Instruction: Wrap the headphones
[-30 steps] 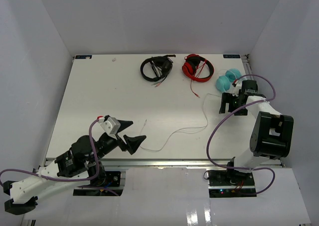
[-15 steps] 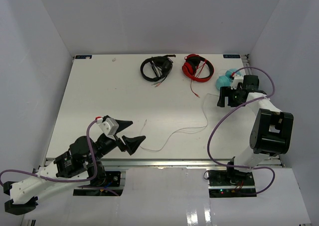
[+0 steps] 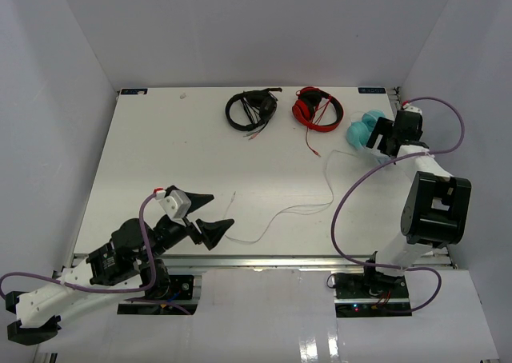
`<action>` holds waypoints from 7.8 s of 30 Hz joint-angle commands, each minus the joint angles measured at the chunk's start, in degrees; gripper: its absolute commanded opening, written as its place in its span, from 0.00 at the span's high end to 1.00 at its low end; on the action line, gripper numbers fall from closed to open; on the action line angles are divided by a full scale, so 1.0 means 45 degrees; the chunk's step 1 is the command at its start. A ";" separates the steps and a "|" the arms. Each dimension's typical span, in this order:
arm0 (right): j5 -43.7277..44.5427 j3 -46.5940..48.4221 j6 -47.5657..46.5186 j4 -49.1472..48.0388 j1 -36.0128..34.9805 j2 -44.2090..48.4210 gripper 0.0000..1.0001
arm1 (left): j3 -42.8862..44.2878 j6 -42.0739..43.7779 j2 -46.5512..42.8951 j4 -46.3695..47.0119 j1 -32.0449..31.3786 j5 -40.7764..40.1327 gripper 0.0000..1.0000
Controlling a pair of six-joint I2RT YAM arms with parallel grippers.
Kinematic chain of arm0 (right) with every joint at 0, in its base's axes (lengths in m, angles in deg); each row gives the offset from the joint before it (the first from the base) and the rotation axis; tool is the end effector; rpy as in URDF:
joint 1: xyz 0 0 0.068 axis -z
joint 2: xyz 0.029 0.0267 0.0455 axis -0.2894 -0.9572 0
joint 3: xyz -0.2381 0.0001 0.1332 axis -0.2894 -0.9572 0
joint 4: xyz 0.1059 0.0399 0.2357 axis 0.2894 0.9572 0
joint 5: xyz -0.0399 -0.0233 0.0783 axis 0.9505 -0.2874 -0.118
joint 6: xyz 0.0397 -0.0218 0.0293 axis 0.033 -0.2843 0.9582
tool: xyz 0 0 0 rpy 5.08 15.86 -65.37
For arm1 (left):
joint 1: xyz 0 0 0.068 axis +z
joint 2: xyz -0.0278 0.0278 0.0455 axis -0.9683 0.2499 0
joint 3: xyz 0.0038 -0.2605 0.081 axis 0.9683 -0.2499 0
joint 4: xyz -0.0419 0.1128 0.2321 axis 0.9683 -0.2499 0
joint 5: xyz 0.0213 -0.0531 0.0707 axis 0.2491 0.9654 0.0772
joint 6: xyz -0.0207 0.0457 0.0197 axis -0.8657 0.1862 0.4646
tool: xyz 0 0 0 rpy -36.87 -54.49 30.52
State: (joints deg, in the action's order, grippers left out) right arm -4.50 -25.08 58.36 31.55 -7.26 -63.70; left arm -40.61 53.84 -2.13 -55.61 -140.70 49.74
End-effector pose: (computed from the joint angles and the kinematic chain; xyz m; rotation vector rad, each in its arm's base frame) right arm 0.3568 -0.0667 0.2263 0.4774 2.1607 -0.2032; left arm 0.0474 -0.0843 0.3060 0.6178 1.5048 -0.8271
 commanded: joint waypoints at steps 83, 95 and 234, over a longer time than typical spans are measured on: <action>-0.0747 0.4061 -0.0412 0.0860 -0.7701 0.6517 0.92 | 0.0056 0.4752 1.5930 1.8800 0.0223 0.0179 0.02; -0.3550 0.4995 0.1646 0.2180 -0.7264 0.7054 0.92 | 0.0350 0.1866 1.8840 2.0975 0.1872 0.4334 0.02; -0.3328 0.1148 0.2169 0.1567 -0.5836 0.7752 0.92 | 0.2845 -0.1500 0.9457 0.4640 0.1762 0.6907 0.06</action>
State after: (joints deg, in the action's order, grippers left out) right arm -9.65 -20.41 61.98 42.53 -35.86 -32.12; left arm -19.45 43.37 48.73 -38.52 -132.70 83.13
